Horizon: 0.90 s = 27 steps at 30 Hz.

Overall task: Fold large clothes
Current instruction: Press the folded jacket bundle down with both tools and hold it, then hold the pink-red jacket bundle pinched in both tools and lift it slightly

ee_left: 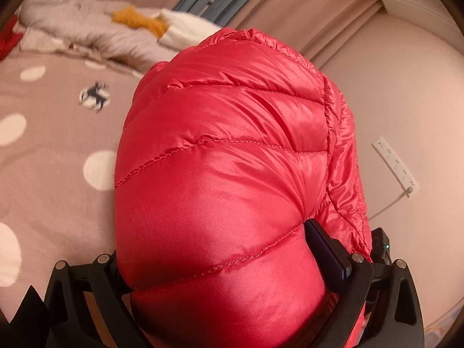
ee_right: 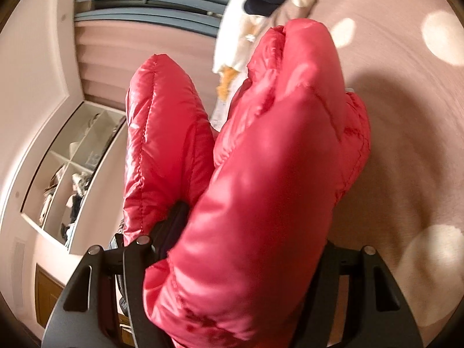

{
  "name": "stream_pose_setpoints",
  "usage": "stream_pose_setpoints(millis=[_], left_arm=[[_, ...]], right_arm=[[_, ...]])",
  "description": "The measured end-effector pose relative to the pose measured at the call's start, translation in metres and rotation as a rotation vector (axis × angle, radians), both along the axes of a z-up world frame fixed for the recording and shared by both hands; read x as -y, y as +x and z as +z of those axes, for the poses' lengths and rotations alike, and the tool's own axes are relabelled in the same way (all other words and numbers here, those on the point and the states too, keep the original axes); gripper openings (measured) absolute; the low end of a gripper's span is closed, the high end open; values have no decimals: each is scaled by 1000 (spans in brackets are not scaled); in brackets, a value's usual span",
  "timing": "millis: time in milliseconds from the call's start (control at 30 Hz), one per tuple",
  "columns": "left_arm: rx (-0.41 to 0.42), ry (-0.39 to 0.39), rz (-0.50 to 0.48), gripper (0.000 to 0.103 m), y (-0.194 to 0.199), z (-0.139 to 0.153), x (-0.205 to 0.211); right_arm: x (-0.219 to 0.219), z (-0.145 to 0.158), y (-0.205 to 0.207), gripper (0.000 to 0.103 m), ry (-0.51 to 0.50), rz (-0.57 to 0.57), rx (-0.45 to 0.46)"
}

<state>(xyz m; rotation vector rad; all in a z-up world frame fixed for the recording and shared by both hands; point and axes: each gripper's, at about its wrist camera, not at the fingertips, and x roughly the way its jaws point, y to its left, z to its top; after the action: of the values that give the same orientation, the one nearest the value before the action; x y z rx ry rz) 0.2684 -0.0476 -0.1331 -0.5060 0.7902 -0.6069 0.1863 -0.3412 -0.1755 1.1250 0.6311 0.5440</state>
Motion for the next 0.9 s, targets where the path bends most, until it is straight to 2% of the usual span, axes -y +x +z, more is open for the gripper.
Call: stream_pose_setpoints(millis=[300,533,700,900], left_arm=[[87,-25,5,99,-27,43,-6],[100,-82,-1,99,-26,45,-14],[110,-83,4,99,-23,50,-12],[119,-57,-24,99,-13,66,-4]], right_arm=[[-10,42,-14,68,-33,2,103],[-23,59,-9,68,-114,-21,150],[-24,60,-6,68,-115,-36,155],[-26,78,-4,68,-192,-70,127]])
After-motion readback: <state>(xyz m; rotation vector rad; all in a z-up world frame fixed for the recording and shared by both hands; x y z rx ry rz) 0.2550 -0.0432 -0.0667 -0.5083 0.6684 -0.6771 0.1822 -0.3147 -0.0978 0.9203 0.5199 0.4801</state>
